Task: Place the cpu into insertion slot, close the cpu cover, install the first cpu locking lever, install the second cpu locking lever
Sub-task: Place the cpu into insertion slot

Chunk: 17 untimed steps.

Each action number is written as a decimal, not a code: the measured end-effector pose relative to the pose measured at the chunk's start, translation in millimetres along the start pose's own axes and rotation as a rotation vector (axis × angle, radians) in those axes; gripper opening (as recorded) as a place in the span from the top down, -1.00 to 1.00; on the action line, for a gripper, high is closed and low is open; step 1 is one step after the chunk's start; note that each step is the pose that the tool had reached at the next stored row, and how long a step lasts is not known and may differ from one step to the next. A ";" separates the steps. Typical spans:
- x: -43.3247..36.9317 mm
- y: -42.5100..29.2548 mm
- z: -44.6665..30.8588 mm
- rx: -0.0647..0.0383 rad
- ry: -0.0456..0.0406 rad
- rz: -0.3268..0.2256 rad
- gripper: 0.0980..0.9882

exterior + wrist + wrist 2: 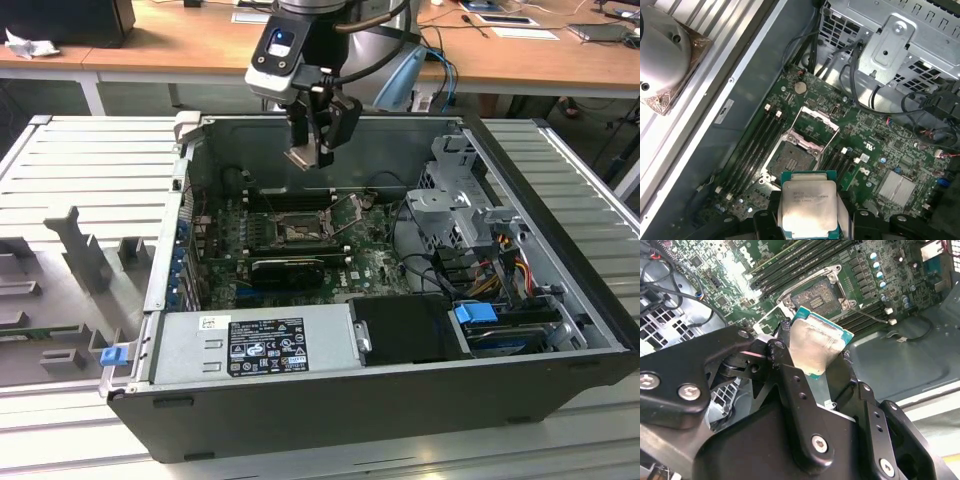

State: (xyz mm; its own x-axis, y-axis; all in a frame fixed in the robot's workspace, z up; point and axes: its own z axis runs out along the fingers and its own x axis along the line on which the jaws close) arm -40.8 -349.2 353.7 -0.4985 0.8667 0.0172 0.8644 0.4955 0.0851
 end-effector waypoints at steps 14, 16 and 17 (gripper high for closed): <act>0.3 -1.1 5.3 -0.001 -0.0023 0.028 0.03; 0.3 -1.1 5.6 -0.001 -0.0028 0.033 0.03; 0.2 -1.1 5.7 -0.001 -0.0031 0.037 0.03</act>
State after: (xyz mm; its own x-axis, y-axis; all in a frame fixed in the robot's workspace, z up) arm -41.5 -349.2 347.8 -0.4662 0.8845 0.0172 0.8821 0.4633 0.0851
